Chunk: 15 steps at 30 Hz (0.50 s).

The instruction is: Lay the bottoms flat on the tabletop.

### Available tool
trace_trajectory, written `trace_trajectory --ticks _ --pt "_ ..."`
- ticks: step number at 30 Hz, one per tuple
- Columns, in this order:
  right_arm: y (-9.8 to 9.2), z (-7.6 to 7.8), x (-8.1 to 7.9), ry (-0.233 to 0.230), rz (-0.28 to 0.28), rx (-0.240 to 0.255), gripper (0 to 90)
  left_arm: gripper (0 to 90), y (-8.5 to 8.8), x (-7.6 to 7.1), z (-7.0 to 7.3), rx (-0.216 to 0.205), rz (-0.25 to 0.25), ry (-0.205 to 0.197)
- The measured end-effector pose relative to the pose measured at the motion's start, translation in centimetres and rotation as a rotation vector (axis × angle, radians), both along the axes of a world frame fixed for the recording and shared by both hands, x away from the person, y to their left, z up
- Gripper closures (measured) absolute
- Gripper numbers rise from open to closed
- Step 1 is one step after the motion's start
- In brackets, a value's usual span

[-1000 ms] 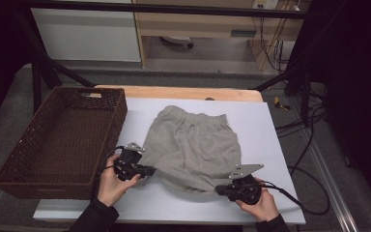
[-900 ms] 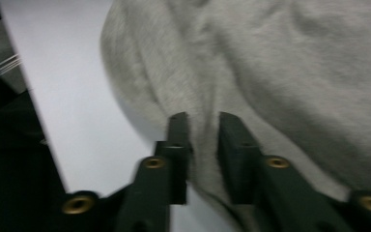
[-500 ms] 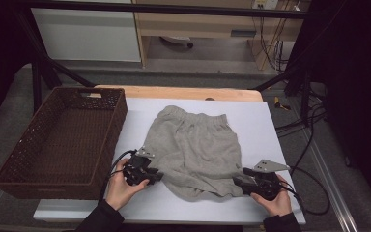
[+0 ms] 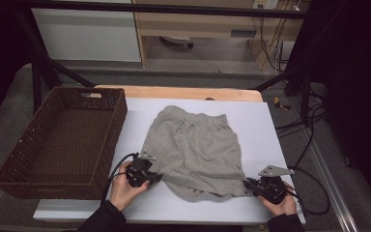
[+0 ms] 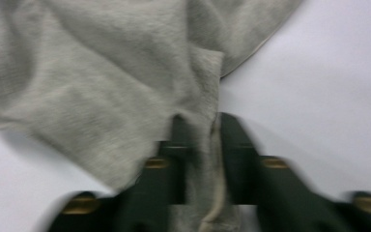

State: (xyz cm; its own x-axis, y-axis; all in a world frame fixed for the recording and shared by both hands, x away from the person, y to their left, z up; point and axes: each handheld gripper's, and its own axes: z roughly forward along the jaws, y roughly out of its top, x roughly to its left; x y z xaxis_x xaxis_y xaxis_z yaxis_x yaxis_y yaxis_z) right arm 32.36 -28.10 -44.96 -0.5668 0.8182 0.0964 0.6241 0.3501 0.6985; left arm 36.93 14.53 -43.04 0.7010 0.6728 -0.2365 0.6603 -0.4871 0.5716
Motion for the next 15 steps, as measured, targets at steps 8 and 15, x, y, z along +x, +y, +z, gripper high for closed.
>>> trace_trajectory --ticks 8,15 --pt "-3.6 3.3 -0.9 0.033 -0.034 0.048 85.4 86.0 1.9 -2.3 4.5 -0.055 -0.069 0.092" --pt "-3.7 4.0 -0.1 -0.013 -0.04 0.028 57.8 60.5 0.7 -1.7 4.0 -0.023 -0.072 0.019"
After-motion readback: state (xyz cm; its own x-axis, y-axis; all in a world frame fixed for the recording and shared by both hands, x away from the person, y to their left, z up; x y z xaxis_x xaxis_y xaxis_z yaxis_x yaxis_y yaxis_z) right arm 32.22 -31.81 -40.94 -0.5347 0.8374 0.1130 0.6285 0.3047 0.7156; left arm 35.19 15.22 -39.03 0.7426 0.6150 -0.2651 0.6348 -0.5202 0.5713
